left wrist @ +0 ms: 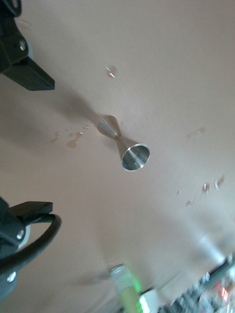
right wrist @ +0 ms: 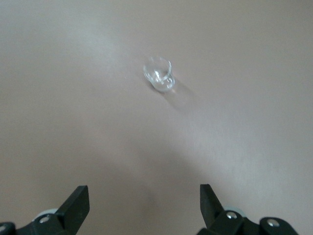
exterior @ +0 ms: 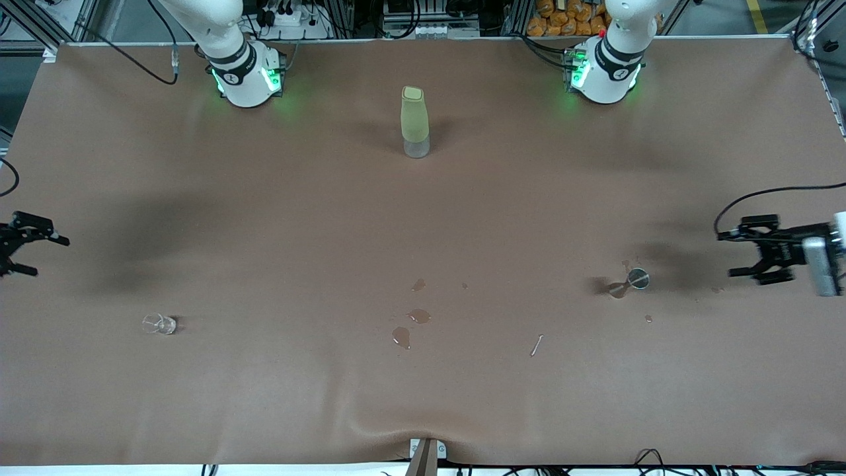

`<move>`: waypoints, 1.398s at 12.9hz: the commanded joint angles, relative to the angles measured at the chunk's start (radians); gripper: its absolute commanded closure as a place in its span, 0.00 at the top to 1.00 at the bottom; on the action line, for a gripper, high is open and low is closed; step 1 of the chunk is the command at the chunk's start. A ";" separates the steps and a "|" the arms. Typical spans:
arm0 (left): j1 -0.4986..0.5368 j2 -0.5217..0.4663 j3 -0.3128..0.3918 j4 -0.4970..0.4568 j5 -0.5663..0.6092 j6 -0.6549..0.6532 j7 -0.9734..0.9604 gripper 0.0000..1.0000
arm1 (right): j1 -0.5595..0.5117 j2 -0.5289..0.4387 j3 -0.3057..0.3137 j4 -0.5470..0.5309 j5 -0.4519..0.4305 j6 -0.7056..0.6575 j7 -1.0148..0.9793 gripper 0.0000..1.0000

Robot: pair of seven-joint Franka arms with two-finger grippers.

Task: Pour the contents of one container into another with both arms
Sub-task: 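Lower the left gripper around the jigger while the right gripper surrounds the beaker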

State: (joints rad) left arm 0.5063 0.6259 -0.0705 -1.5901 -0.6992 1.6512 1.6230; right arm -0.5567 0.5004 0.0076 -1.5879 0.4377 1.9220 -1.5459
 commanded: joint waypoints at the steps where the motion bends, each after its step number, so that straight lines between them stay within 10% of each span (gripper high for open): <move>1: 0.032 0.090 -0.012 0.018 -0.072 -0.043 0.263 1.00 | -0.049 0.113 0.023 0.097 0.137 -0.006 -0.273 1.00; 11: 0.021 0.235 -0.029 0.010 -0.210 -0.083 0.924 0.91 | -0.075 0.332 0.023 0.092 0.554 -0.066 -0.733 1.00; 18: -0.006 0.270 -0.029 -0.011 -0.291 -0.045 0.969 0.84 | -0.077 0.437 0.031 0.094 0.741 -0.077 -0.878 1.00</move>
State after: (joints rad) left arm 0.5098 0.8740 -0.1018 -1.6007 -0.9365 1.5882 2.5686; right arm -0.6141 0.9065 0.0165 -1.5255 1.1142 1.8625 -2.3800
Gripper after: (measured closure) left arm 0.145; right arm 0.000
